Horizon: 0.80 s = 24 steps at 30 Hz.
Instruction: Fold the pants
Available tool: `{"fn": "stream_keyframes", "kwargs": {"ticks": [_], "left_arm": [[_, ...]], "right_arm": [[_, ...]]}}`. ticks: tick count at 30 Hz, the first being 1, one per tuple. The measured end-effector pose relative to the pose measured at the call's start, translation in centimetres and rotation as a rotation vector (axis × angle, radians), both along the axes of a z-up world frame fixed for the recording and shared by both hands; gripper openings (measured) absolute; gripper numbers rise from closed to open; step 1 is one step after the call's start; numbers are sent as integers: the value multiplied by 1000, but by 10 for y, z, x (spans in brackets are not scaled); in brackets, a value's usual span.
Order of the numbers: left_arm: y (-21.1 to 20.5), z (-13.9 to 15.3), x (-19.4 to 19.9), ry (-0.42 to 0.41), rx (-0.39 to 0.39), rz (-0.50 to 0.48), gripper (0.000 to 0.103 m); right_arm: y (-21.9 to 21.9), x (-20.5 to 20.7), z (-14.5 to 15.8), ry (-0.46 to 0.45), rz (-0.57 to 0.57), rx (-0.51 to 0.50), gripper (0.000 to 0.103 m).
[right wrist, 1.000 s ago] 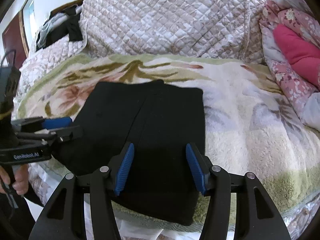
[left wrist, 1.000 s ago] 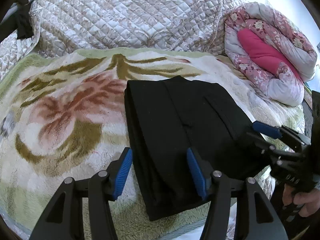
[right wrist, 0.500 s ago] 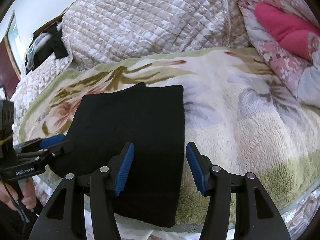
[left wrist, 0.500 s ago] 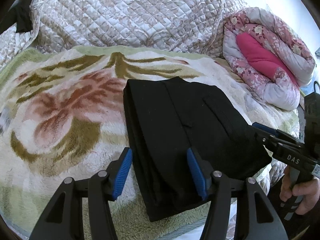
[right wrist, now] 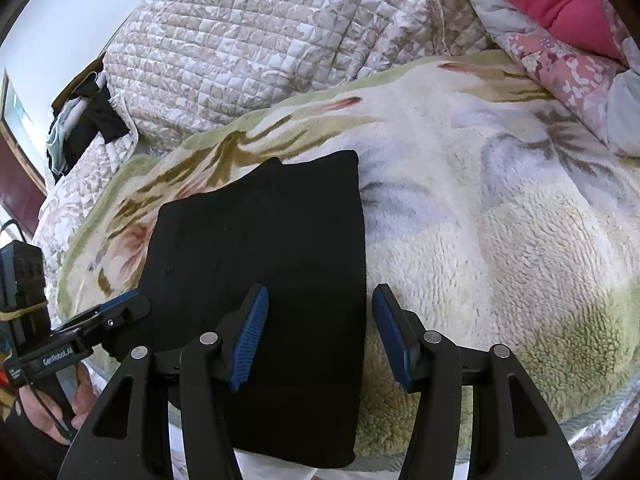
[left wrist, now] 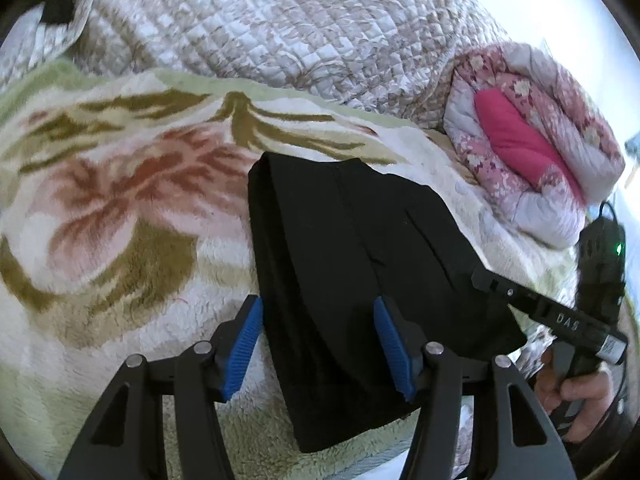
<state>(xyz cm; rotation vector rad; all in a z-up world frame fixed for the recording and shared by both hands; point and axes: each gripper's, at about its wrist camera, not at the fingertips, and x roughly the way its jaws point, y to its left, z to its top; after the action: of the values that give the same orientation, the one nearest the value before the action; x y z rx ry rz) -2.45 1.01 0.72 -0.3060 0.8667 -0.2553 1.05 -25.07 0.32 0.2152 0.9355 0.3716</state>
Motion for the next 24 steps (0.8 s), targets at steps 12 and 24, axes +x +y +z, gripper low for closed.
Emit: {"fn": "stream_keyframes", "kwargs": {"ticks": [12,24], "left_arm": [[9,-12,15,14,-122,22,65],[-3,-6,-1,13,-95,2,63]], "right_arm": [[1,23,-10,54,15,96,55],[-4,3,-11,93,33,187,45]]}}
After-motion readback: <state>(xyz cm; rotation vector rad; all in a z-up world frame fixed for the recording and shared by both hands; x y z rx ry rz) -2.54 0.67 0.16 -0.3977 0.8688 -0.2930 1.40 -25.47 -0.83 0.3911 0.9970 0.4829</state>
